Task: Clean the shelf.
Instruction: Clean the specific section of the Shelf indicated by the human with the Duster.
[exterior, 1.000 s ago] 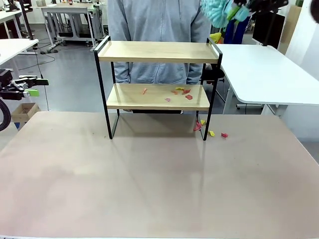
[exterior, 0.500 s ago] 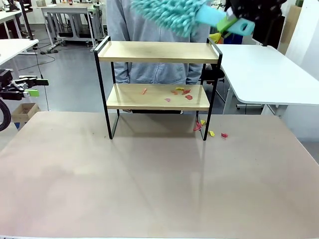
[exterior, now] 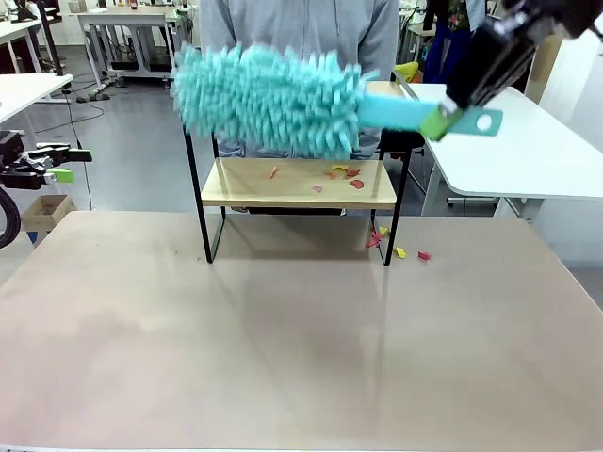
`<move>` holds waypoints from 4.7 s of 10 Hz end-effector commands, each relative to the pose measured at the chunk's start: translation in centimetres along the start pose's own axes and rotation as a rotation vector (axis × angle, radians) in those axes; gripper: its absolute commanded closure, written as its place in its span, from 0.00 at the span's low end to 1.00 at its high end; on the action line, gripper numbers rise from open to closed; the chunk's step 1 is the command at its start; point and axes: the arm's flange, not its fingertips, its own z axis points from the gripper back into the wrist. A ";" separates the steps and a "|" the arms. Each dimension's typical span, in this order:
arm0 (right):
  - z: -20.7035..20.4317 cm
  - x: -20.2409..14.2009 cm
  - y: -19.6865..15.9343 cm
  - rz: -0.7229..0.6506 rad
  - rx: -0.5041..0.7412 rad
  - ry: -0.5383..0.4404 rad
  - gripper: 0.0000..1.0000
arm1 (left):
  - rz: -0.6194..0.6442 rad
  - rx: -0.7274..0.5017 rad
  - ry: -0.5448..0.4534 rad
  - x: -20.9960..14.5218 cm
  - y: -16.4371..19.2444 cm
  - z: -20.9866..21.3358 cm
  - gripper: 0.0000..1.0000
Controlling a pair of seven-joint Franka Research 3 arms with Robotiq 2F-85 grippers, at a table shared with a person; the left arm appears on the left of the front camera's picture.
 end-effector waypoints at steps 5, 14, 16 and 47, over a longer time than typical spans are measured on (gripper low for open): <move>-7.7 -7.2 -4.1 0.135 -0.060 0.199 0.87 | -0.007 0.001 -0.001 0.3 -0.1 0.0 0.00; -11.2 -14.0 -8.0 0.074 0.020 0.184 0.87 | -0.007 0.001 -0.001 0.3 -0.1 0.0 0.00; -11.2 -14.0 -8.0 0.074 0.020 0.184 0.87 | -0.007 0.001 -0.001 0.3 -0.1 0.0 0.00; -12.0 -3.1 -0.7 -0.285 -0.056 -0.014 0.87 | -0.007 0.001 -0.001 0.3 -0.1 0.0 0.00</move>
